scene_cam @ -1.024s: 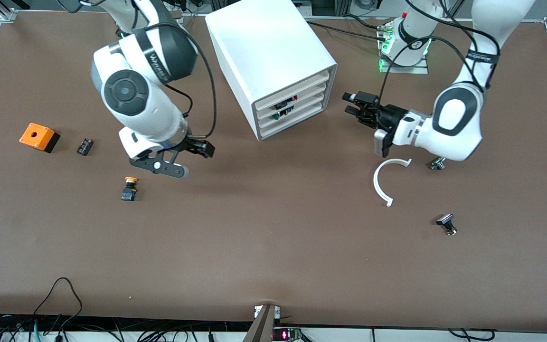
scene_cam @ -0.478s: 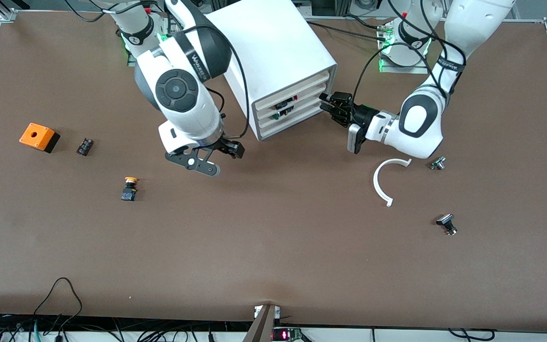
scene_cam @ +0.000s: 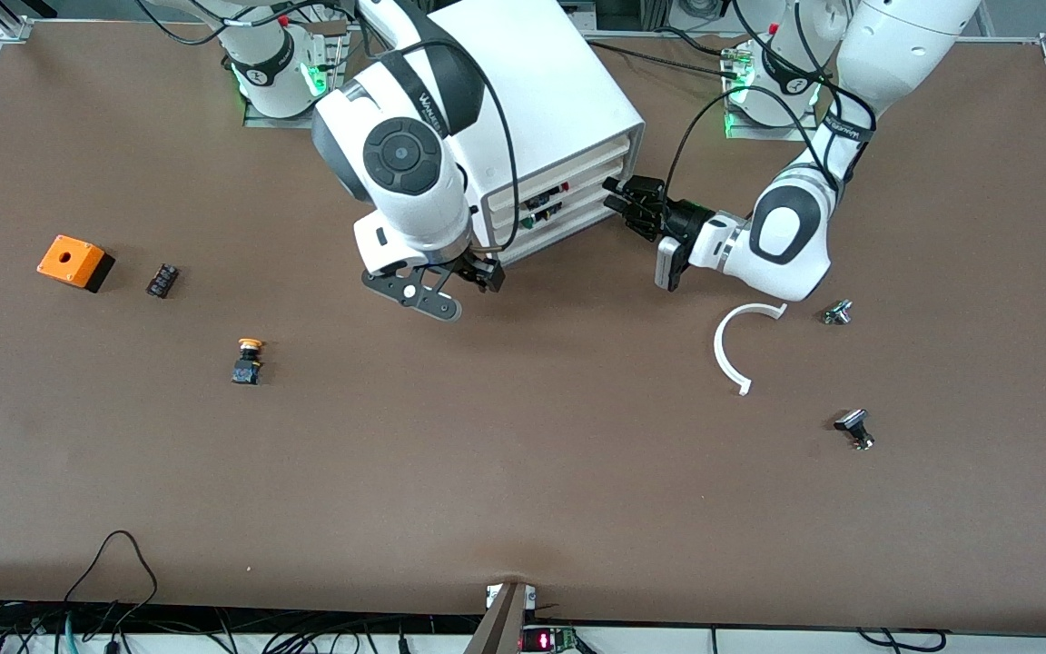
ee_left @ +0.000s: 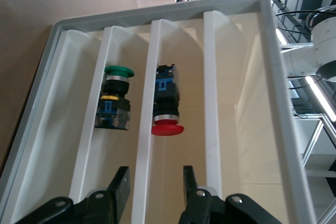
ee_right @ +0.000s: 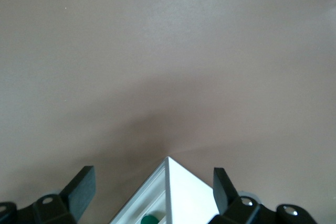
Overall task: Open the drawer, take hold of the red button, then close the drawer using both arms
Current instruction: 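Pull the drawer open with the left gripper while the right gripper hovers, then lower the right gripper into the drawer and grasp the red button, then release the drawer and withdraw the left gripper while the right gripper holds, then push the drawer shut with the left gripper while the right gripper lifts out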
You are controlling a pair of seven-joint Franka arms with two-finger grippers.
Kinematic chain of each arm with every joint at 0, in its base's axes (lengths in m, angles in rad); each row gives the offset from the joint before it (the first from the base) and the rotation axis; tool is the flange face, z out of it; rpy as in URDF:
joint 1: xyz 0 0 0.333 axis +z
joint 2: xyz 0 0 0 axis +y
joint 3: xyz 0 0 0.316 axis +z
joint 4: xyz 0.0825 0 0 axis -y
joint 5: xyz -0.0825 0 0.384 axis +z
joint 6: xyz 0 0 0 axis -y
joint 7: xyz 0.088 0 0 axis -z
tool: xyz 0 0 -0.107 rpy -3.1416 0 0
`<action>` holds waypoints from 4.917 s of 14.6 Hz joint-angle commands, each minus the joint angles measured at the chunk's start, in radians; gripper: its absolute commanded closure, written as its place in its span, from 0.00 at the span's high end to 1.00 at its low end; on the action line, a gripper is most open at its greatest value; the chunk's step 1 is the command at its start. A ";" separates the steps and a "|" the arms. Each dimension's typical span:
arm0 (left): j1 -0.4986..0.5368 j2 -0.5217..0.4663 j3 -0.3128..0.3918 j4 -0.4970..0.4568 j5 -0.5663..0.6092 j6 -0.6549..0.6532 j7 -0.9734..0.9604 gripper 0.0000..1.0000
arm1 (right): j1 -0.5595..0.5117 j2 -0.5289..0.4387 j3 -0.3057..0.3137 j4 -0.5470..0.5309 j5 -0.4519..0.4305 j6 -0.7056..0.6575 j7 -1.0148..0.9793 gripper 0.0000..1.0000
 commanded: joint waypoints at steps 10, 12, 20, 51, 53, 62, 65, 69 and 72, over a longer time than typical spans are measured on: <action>-0.082 -0.009 -0.026 -0.095 -0.124 0.112 0.092 0.00 | 0.024 0.111 -0.013 0.209 0.004 0.117 0.054 0.99; -0.078 -0.008 -0.025 -0.095 -0.124 0.112 0.089 0.00 | 0.024 0.117 -0.013 0.211 0.004 0.125 0.055 0.99; 0.063 0.038 -0.008 0.051 0.067 0.103 0.006 0.00 | 0.044 0.157 -0.013 0.281 0.004 0.175 0.121 0.99; 0.085 0.045 -0.017 0.828 1.135 -0.198 -1.206 0.99 | 0.264 0.310 -0.010 0.314 0.016 0.040 0.649 0.35; 0.084 0.068 -0.019 0.781 1.136 -0.129 -1.249 0.99 | 0.262 0.307 -0.010 0.314 0.016 0.039 0.648 0.03; 0.062 0.057 -0.023 0.532 1.118 0.055 -1.428 0.99 | 0.202 0.266 -0.008 0.398 0.028 -0.018 0.588 0.00; 0.059 0.032 -0.075 0.495 1.118 0.072 -1.612 1.00 | 0.157 0.226 -0.016 0.401 0.030 -0.099 0.349 0.00; 0.059 0.035 -0.221 0.461 1.118 0.149 -1.905 1.00 | 0.054 0.188 -0.018 0.386 0.038 -0.203 -0.042 0.00; 0.061 0.025 -0.284 0.403 1.123 0.213 -2.002 1.00 | 0.015 0.140 -0.077 0.286 0.033 -0.221 -0.294 0.00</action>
